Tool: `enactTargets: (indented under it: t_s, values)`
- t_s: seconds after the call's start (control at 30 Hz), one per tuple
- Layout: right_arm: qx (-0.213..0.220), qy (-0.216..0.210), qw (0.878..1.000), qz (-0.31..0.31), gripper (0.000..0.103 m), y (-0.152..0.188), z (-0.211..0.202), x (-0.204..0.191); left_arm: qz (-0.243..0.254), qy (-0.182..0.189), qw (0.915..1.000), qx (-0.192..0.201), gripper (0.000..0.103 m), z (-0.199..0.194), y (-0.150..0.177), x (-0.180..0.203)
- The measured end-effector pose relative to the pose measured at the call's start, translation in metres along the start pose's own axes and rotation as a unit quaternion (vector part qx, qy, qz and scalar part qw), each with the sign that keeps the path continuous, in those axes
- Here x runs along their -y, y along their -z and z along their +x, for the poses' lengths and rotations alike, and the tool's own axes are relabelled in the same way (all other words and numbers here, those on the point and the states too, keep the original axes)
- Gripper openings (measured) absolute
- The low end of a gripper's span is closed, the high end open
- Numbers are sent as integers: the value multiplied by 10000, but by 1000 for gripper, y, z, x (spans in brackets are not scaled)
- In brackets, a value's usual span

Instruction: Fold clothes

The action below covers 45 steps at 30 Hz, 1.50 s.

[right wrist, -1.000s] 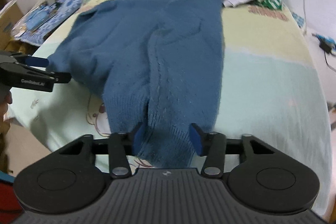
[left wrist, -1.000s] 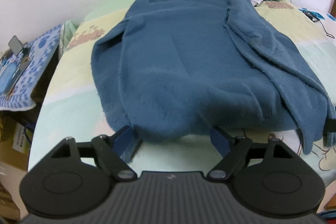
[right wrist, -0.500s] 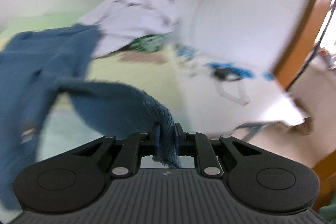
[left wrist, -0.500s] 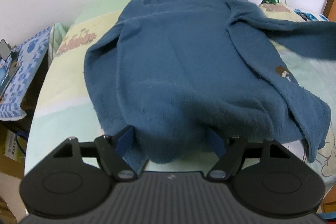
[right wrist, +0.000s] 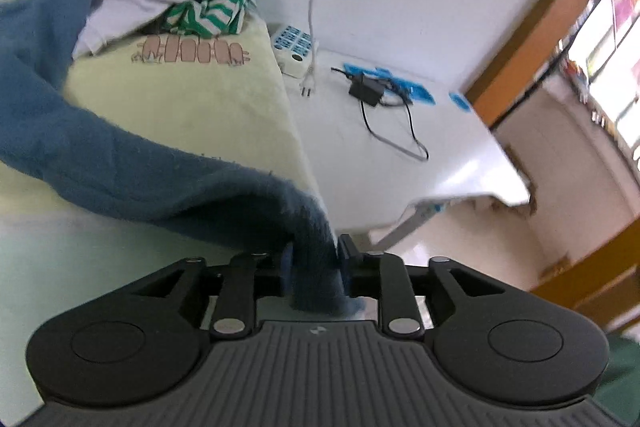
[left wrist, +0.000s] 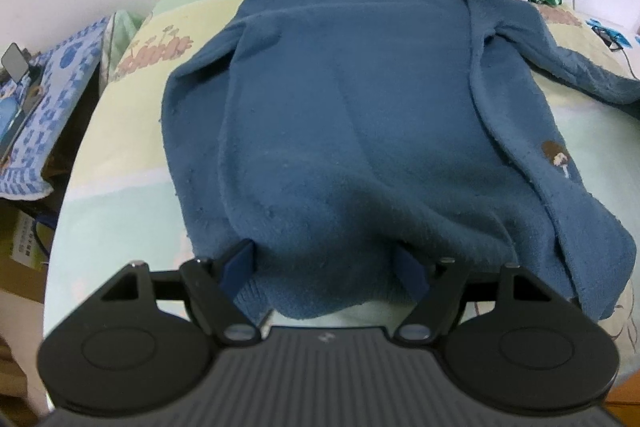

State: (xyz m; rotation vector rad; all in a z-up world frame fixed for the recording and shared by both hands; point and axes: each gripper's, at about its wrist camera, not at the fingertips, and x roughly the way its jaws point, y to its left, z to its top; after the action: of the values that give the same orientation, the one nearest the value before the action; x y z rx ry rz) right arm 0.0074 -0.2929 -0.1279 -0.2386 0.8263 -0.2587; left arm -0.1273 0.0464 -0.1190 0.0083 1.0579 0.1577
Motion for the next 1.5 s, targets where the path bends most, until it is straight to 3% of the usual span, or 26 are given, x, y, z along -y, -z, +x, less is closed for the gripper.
enactTargets:
  t_s: [0.07, 0.13, 0.2, 0.3, 0.37, 0.47, 0.6, 0.67, 0.7, 0.73, 0.8, 0.9, 1.03, 1.13, 1.23, 1.37, 1.4, 1.47, 1.5]
  values:
    - [96, -950, 9941, 520, 35, 8, -36, 4, -19, -58, 10000, -25, 76, 0, 0, 2]
    - [78, -1875, 9819, 272, 37, 24, -69, -13, -23, -132, 9999, -57, 77, 1, -1, 4]
    - [53, -2778, 9606, -30, 40, 42, -102, -32, -14, -202, 9998, -91, 78, 2, -2, 6]
    - [124, -3392, 9382, -673, 48, 68, -136, -65, -4, -273, 9995, -142, 79, 5, -4, 8]
    - [-56, -3782, 9224, -775, 50, 80, -146, -80, 6, -309, 9994, -174, 79, 6, -4, 10]
    - [-134, -3780, 9205, -983, 56, 91, -146, -100, 31, -337, 9992, -189, 80, 8, -5, 10]
    - [62, -3447, 9298, -1287, 57, 100, -144, -110, 76, -286, 9994, -155, 80, 8, -3, 8]
    - [80, -3261, 9353, -1374, 48, 101, -140, -111, 88, -235, 9996, -137, 78, 7, -2, 7]
    - [74, -3191, 9372, -1404, 38, 99, -136, -113, 85, -199, 9997, -130, 77, 7, -1, 6]
    - [39, -3237, 9372, -1295, 27, 97, -136, -108, 87, -176, 9997, -121, 76, 7, -1, 5]
    - [-73, -3378, 9362, -967, 17, 90, -133, -93, 95, -135, 9998, -102, 74, 6, -1, 5]
    - [-258, -3553, 9336, -385, 15, 77, -127, -71, 64, -36, 9999, -71, 61, 2, -3, 1]
    - [-322, -3487, 9354, 485, 14, 56, -121, -29, -15, 128, 9999, -27, 20, -4, -8, -5]
    - [-419, -3430, 9302, 1239, 9, 43, -110, 7, -74, 252, 9997, 5, 14, -8, -11, -10]
    - [-441, -2926, 9438, 1472, 0, 41, -92, 22, -271, 474, 9985, 8, 14, -10, -16, -17]
    - [-600, -2367, 9600, 1367, 0, 49, -70, 19, -154, 440, 9989, 8, 14, -7, -21, -15]
    - [-558, -2298, 9634, 1263, 4, 51, -70, 16, -148, 467, 9988, -23, 15, -6, -22, -16]
    - [-360, -2566, 9605, 1014, 13, 54, -83, 8, -146, 518, 9985, 27, 22, -10, -18, -22]
    - [-330, -2771, 9565, 854, 28, 54, -88, 5, -126, 519, 9985, 71, 23, -13, -16, -25]
